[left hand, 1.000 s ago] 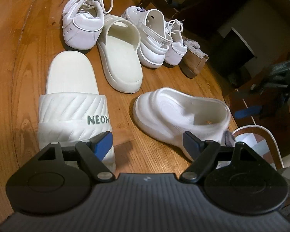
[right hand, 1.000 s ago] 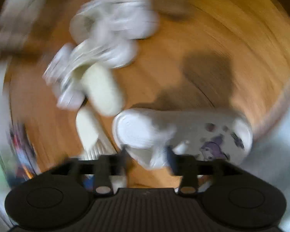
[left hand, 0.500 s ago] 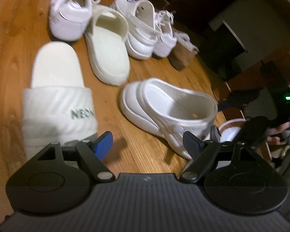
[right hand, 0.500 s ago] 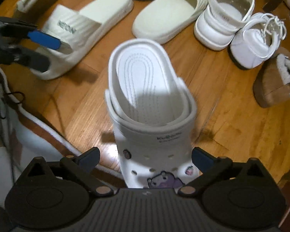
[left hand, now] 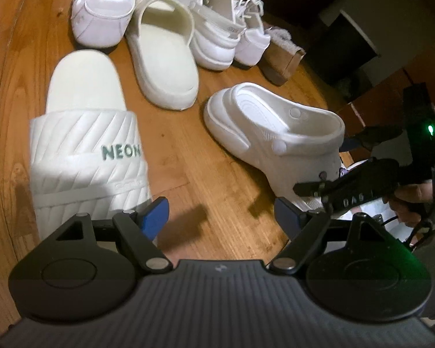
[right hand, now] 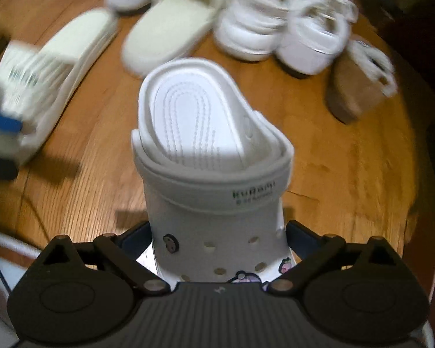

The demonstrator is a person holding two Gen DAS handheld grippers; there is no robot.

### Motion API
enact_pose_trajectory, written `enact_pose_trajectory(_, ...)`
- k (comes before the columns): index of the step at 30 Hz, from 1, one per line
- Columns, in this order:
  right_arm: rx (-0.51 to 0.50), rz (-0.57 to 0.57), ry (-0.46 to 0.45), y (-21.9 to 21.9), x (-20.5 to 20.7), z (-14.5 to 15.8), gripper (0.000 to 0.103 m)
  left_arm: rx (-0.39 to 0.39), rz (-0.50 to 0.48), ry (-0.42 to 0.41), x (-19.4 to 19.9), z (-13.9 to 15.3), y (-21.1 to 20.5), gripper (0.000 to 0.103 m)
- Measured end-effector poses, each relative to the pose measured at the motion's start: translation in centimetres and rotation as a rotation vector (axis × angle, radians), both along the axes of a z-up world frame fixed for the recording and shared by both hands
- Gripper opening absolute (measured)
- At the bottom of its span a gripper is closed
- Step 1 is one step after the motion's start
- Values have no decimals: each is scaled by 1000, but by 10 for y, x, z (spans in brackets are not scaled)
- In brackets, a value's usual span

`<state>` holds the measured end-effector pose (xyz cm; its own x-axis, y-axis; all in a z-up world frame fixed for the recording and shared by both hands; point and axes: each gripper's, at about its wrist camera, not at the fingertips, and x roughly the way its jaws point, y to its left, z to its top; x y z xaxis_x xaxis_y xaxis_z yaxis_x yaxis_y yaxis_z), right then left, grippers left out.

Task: Organize scattered shoes
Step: 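Turn the clog with the right gripper and set it beside the NEON slide, then move the left tool to the second white NEON slide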

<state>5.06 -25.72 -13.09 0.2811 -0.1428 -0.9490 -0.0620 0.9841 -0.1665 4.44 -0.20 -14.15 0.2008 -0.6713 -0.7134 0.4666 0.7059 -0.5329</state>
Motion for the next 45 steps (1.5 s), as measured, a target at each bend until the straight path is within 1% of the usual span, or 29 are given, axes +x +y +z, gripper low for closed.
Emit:
enact_pose_trajectory(4,39,-172,-29,-21,14,0,99,-9,13,-5,1,3,1,79)
enact_pose_trajectory(6,64,-227,-29,-27,20,-6,100,-10,19,-4,3,3,0,79)
enact_pose_trajectory(7,57,-217,-21,-24,20,-7,100,-13,23,-2,3,3,-1,79)
enact_pose_trajectory(8,47,-203,-16,-20,18,-8,96,-19,27,3,3,4,-1,79)
enact_pose_trajectory(9,14,-158,-35,-10,10,-3,94,-24,30,7,4,5,0,79)
enact_pose_trajectory(11,-68,-43,-111,11,-1,15,94,-1,50,10,3,13,1,80)
enact_pose_trajectory(13,-104,34,-196,24,-12,39,98,59,80,6,0,25,3,81)
enact_pose_trajectory(14,-121,55,-228,30,-15,49,98,88,94,-3,-2,33,3,81)
enact_pose_trajectory(16,-138,48,-252,34,-18,60,98,128,127,-3,-6,47,6,83)
enact_pose_trajectory(18,-47,-129,-160,32,-21,76,97,154,170,8,-11,63,12,85)
enact_pose_trajectory(19,0,-215,-112,31,-22,84,95,156,210,22,-17,75,22,88)
enact_pose_trajectory(20,38,-278,-58,35,-27,91,93,157,241,32,-21,83,29,94)
enact_pose_trajectory(22,-26,-235,-72,65,-43,105,95,143,290,31,-29,93,43,99)
enact_pose_trajectory(23,-59,-206,-86,83,-52,112,99,133,283,28,-33,101,51,99)
enact_pose_trajectory(24,-96,-126,-158,115,-73,117,100,124,261,23,-35,105,56,99)
enact_pose_trajectory(25,-70,-97,-182,129,-82,115,100,126,263,18,-34,107,60,99)
enact_pose_trajectory(26,-43,-106,-182,133,-84,113,100,138,285,7,-34,110,67,99)
enact_pose_trajectory(27,4,-139,-165,135,-81,108,99,149,306,-4,-34,113,74,99)
enact_pose_trajectory(28,48,-173,-150,137,-78,103,94,165,328,-13,-34,114,80,99)
enact_pose_trajectory(29,59,-218,-151,136,-74,102,88,192,356,-17,-34,113,87,99)
enact_pose_trajectory(31,62,-254,-172,137,-69,103,89,235,395,-30,-31,110,97,99)
enact_pose_trajectory(33,28,-158,-219,166,-66,103,94,253,404,-44,-24,107,100,98)
enact_pose_trajectory(37,20,-117,-195,180,-59,89,95,244,389,-88,-8,106,92,96)
enact_pose_trajectory(40,19,-100,-169,187,-54,77,95,247,350,-117,15,104,76,93)
enact_pose_trajectory(43,51,-161,-160,174,-48,72,95,262,311,-129,29,103,60,93)
enact_pose_trajectory(45,43,-180,-156,165,-47,67,95,263,273,-138,45,102,44,93)
